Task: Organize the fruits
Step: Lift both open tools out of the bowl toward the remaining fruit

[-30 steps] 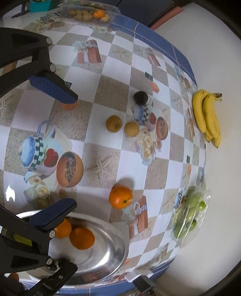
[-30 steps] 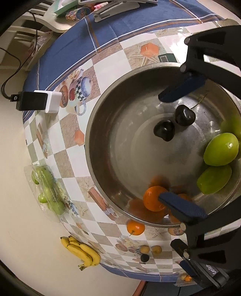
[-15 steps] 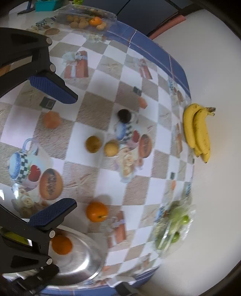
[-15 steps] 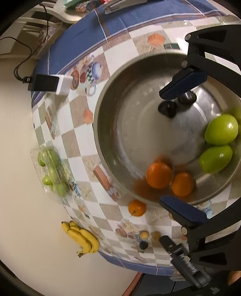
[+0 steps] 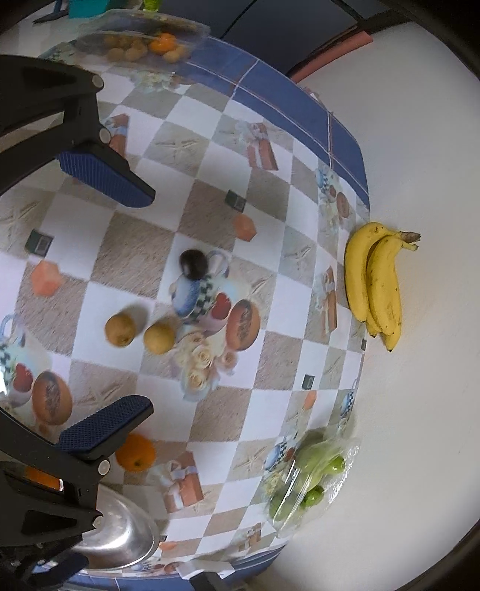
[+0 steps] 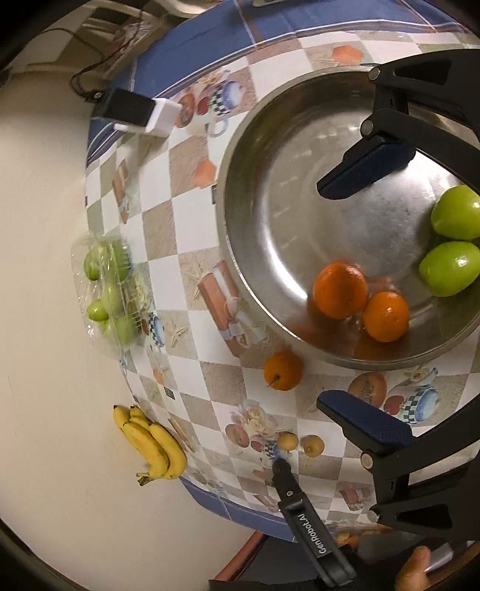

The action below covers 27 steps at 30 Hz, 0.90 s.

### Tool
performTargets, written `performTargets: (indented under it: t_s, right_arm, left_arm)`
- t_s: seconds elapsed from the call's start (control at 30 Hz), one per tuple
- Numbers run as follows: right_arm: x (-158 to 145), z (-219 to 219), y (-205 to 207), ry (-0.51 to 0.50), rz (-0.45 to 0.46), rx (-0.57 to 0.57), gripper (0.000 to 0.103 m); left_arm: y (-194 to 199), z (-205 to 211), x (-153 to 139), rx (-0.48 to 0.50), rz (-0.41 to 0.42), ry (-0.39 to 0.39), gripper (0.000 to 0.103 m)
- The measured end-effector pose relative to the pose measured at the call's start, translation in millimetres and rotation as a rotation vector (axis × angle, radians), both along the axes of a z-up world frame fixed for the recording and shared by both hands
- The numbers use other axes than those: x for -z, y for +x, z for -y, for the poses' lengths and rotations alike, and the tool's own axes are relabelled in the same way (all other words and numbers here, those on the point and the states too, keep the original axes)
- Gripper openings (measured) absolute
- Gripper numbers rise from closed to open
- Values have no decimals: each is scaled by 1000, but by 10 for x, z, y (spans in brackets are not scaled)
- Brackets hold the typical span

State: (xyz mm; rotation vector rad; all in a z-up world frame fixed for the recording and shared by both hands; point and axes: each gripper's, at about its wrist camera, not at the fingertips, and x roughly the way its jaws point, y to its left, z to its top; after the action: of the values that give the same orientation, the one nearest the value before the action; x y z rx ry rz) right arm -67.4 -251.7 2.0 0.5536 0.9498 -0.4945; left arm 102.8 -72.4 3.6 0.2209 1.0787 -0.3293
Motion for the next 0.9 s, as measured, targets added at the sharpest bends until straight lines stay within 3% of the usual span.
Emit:
performTargets:
  t_s: [0.23,0.6,0.9]
  right_arm:
    - [-56,-27,195,6,21,-17,103]
    - [-114,-267,560,-15,40,-108,103]
    - [-40,-357,803,-30,12,-143,102]
  left_arm:
    - [245,-186,-12,21,-34,-33,103]
    - [553,-679,-35,-72,-61,-95,103]
    - [626,-653,124,-58,-97,-79,103]
